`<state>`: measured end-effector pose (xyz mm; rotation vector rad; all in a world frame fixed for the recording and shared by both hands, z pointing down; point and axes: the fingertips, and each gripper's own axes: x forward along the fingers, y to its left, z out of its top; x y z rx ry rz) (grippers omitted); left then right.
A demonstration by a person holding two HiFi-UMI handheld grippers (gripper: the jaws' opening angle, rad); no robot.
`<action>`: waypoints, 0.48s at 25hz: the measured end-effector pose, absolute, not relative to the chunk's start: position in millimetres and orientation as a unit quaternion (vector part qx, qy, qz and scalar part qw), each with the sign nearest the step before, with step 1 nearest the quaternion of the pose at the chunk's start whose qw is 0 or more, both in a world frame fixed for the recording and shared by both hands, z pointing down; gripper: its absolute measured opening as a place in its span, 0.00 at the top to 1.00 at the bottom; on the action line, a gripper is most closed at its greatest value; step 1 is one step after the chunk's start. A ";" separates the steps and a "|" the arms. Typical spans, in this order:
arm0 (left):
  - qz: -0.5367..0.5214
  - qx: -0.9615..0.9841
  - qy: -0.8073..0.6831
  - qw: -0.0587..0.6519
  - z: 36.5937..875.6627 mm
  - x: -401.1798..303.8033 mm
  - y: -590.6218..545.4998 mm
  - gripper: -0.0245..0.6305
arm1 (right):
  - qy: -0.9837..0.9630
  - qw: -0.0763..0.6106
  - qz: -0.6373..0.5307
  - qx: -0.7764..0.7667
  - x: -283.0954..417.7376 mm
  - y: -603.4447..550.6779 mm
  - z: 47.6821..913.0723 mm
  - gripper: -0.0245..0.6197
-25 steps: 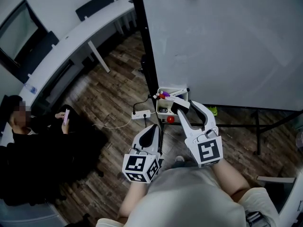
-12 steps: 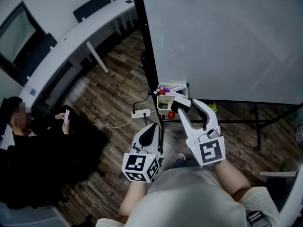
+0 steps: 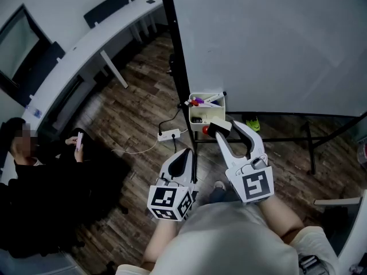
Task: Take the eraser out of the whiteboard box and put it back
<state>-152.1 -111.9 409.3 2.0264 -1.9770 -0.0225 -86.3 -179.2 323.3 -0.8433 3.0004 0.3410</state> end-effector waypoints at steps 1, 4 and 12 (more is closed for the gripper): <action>-0.008 0.708 -0.689 0.155 409.7 -151.4 -109.7 0.96 | 0.957 0.002 0.109 -0.271 -85.3 -176.5 323.9 0.70; -0.006 0.712 -0.685 0.155 411.4 -149.5 -102.8 0.96 | 0.955 0.001 0.109 -0.275 -82.3 -167.5 325.3 0.71; -0.003 0.725 -0.672 0.152 413.9 -140.4 -82.4 0.96 | 0.950 0.000 0.106 -0.293 -69.3 -140.5 328.5 0.71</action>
